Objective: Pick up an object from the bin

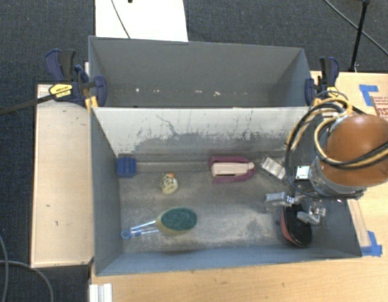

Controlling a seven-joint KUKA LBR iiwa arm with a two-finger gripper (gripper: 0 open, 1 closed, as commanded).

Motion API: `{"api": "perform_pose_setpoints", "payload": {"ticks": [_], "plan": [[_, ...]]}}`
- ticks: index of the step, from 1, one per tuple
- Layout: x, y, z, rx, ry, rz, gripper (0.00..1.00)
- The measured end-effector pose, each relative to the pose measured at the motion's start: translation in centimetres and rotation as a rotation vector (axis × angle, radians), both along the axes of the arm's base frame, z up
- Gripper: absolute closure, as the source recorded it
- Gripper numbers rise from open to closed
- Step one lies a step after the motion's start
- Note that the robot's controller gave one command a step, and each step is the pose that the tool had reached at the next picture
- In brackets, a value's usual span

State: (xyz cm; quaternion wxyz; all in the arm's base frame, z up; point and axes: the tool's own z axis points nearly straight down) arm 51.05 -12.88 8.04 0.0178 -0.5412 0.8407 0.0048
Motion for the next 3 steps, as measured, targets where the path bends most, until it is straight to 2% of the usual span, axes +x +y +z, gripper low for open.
{"api": "perform_pose_setpoints", "payload": {"ticks": [1, 2, 3], "plan": [[0.0, 0.0, 0.0, -0.002, -0.002, 0.064, 0.0], [-0.3, -0.7, -0.3, -0.01, 0.006, 0.056, 1.0], [1.8, -1.2, 11.6, -0.03, 0.013, 0.064, 1.0]]}}
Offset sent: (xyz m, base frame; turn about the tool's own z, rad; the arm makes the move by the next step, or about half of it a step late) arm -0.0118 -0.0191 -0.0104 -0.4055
